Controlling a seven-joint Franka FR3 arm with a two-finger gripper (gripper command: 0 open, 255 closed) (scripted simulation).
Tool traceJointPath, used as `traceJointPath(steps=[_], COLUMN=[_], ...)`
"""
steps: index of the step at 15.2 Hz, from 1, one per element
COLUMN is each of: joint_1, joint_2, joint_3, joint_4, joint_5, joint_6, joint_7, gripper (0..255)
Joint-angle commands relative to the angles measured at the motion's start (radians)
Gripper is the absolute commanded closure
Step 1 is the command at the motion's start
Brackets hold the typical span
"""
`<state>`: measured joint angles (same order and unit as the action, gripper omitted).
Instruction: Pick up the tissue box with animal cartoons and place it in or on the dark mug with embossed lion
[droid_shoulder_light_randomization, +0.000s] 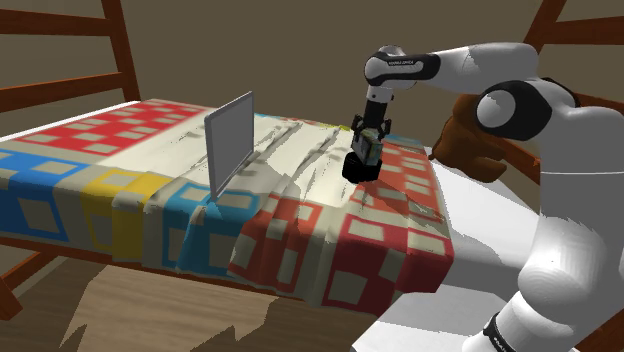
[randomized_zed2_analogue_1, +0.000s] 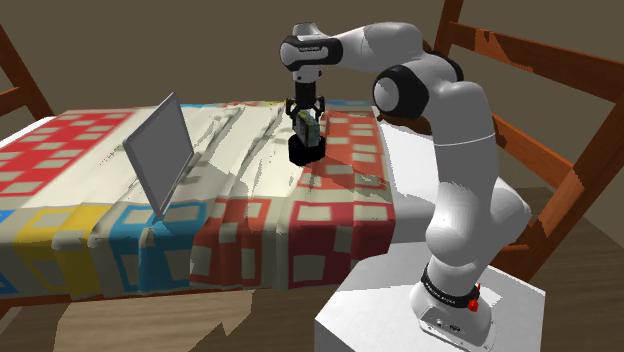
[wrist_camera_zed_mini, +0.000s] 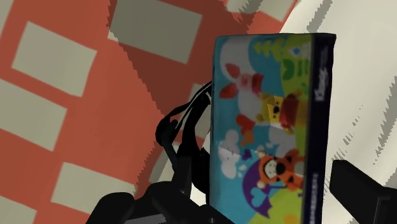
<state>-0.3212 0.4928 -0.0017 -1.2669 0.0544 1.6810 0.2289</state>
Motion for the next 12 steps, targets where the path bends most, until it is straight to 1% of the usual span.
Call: traceJointPath(steps=[1, 4, 12], joint_1=[-0.002, -0.005, -0.005], joint_2=[0.005, 0.039, 0.04], joint_3=[0.0, -0.001, -0.001], joint_4=[0.042, 0.191, 0.191], joint_5=[0.0, 0.0, 0.0], joint_6=[-0.037, -0.152, -0.152], joint_7=[0.0, 0.003, 0.003], gripper=[0, 0, 0])
